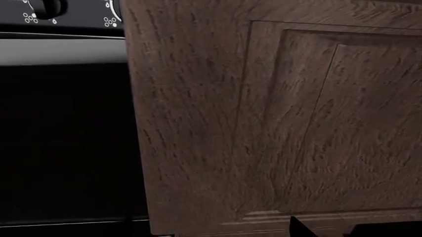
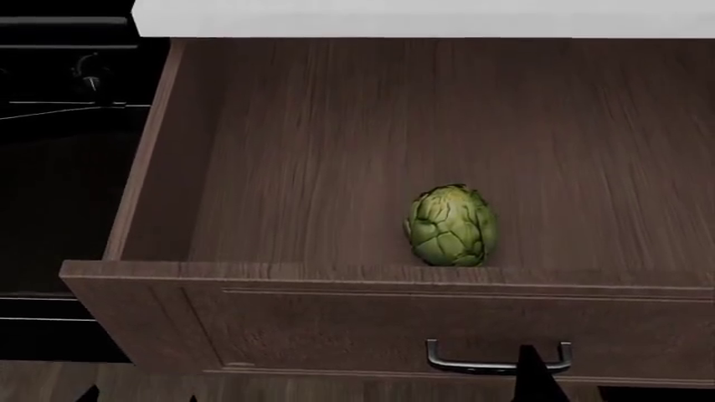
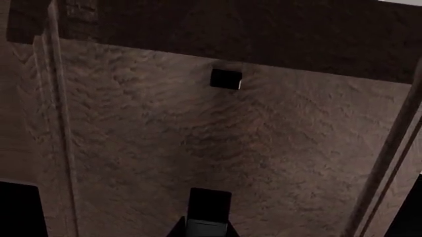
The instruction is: Open the right drawer.
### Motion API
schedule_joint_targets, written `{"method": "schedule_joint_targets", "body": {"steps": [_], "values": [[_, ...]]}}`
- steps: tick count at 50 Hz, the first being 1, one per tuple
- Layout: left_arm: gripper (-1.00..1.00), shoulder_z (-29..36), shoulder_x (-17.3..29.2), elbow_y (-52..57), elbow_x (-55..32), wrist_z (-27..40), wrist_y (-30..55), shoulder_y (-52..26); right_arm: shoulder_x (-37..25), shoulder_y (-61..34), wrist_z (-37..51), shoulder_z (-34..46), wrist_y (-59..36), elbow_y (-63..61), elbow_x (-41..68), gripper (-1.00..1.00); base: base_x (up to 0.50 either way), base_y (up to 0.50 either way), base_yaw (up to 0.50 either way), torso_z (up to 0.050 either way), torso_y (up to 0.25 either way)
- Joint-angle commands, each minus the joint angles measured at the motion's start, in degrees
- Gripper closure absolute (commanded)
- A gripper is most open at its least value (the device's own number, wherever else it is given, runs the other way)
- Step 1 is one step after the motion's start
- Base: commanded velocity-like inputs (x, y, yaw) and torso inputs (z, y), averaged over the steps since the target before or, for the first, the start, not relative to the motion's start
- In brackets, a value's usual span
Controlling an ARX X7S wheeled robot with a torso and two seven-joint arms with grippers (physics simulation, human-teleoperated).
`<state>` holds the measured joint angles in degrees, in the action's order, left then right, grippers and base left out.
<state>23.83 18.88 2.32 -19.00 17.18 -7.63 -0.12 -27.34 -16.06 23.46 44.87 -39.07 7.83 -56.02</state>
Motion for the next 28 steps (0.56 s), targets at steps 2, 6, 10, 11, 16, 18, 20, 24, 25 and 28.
{"method": "schedule_joint_targets", "body": {"steps": [2, 6, 10, 11, 16, 18, 20, 24, 25, 28], "values": [[-1.00, 0.20, 0.08, -0.10, -0.02, 0.13, -0.02, -0.10, 0.50, 0.77, -0.62, 3.43, -1.52, -4.61, -7.33, 1.00, -0.17, 0.00, 0.00, 0.000, 0.000], [-1.00, 0.20, 0.18, 0.25, -0.14, 0.27, 0.13, -0.04, 0.49, 0.69, -0.59, 3.41, -1.46, -4.49, -7.29, 1.00, -0.17, 0.00, 0.00, 0.000, 0.000], [-1.00, 0.30, 0.14, -0.06, -0.13, 0.20, 0.00, -0.17, 0.36, 0.84, -0.96, 3.51, -1.62, -5.06, -7.50, 1.00, -0.17, 0.00, 0.00, 0.000, 0.002], [-1.00, 0.31, 0.18, 0.14, -0.19, 0.21, 0.03, -0.14, 0.41, 0.81, -0.78, 3.52, -1.49, -4.78, -7.39, 1.00, -0.17, 0.00, 0.00, 0.000, 0.000], [-1.00, 0.34, 0.28, 0.26, -0.29, 0.25, 0.08, -0.16, 0.50, 0.45, -0.51, 3.53, -1.11, -4.17, -7.16, 1.00, -0.16, 0.00, 0.00, 0.002, 0.000], [-1.00, 0.32, 0.22, -0.18, -0.28, 0.19, -0.16, -0.24, 0.58, 0.28, -0.22, 3.52, -0.82, -3.74, -6.95, 1.00, -0.17, 0.00, 0.00, 0.000, 0.000], [-1.00, 0.33, 0.20, -0.43, -0.29, 0.13, -0.31, -0.30, 0.71, 0.08, 0.18, 3.45, -0.56, -3.13, -6.69, 1.00, -0.17, 0.00, 0.00, 0.000, 0.000], [-1.00, 0.39, 0.25, -0.23, -0.37, 0.21, -0.18, -0.31, 0.67, -0.01, 0.13, 3.45, -0.52, -3.12, -6.68, 1.00, -0.17, 0.00, 0.00, 0.000, 0.003], [-1.00, 0.43, 0.21, -0.45, -0.31, 0.17, -0.26, -0.38, 0.63, 0.01, 0.09, 3.42, -0.57, -3.21, -6.70, 1.00, -0.16, 0.00, 0.00, 0.000, 0.000], [-1.00, 0.46, 0.28, -0.12, -0.36, 0.35, 0.00, -0.33, 0.58, 0.02, -0.08, 3.44, -0.66, -3.45, -6.78, 1.00, -0.16, 0.00, 0.00, 0.000, 0.000]]}}
